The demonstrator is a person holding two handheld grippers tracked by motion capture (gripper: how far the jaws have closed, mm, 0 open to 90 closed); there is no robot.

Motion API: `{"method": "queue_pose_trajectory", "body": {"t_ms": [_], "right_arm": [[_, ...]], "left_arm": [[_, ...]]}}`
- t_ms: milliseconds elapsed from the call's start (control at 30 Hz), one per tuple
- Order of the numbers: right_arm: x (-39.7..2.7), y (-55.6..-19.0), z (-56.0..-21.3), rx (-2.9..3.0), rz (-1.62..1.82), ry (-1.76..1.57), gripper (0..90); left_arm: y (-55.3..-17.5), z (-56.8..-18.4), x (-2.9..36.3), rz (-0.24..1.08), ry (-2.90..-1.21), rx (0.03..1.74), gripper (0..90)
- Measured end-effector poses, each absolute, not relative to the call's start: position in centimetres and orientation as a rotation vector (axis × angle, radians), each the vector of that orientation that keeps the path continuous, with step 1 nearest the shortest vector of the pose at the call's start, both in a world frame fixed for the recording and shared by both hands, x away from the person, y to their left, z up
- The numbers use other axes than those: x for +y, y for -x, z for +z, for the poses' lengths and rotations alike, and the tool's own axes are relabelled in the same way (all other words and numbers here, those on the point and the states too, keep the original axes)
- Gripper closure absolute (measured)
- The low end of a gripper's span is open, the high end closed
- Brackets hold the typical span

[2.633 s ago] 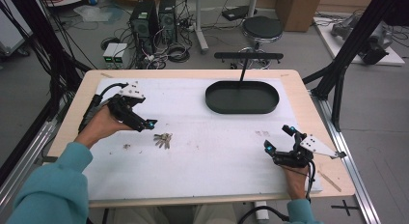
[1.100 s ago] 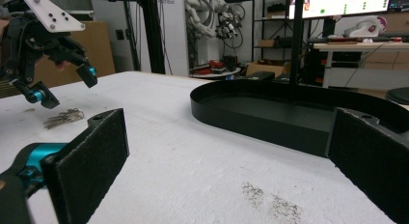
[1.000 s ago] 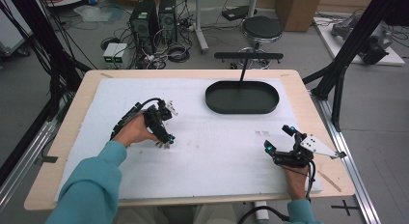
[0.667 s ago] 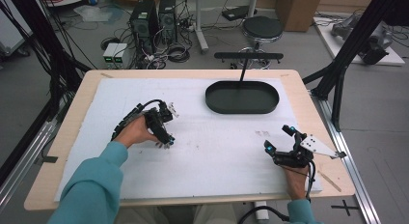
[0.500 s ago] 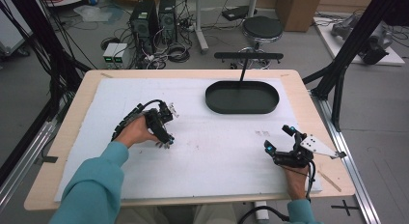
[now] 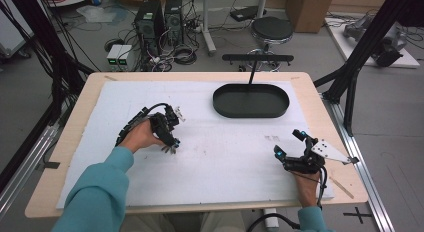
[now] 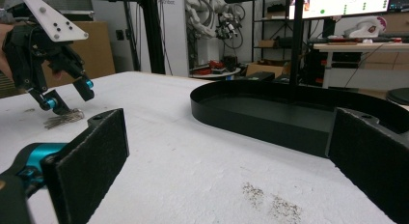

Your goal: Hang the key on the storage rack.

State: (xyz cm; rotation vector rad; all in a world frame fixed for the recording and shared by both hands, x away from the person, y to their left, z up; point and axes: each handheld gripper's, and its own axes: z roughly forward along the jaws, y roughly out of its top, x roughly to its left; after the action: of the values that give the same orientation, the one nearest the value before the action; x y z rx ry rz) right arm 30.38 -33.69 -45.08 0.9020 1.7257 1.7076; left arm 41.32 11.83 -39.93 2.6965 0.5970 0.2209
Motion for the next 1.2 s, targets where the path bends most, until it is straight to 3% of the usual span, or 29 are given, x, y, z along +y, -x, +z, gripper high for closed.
{"method": "queue_pose_trajectory", "body": {"t_ms": [167,433,1200], "right_arm": [[-33.72,-30.39,-45.09,1.727,1.705,-0.901,0.5],[-33.72,-30.38,-45.09,1.727,1.704,-0.903,0.4],[-33.78,-30.42,-45.1,1.724,1.709,-0.902,0.4]], "left_arm": [[-41.24,-39.9,11.72,0.212,-2.703,0.602,52.1],[-41.25,-39.88,11.55,0.213,-2.713,0.637,62.5],[-41.32,-39.83,11.29,0.197,-2.732,0.672,78.1]]}}
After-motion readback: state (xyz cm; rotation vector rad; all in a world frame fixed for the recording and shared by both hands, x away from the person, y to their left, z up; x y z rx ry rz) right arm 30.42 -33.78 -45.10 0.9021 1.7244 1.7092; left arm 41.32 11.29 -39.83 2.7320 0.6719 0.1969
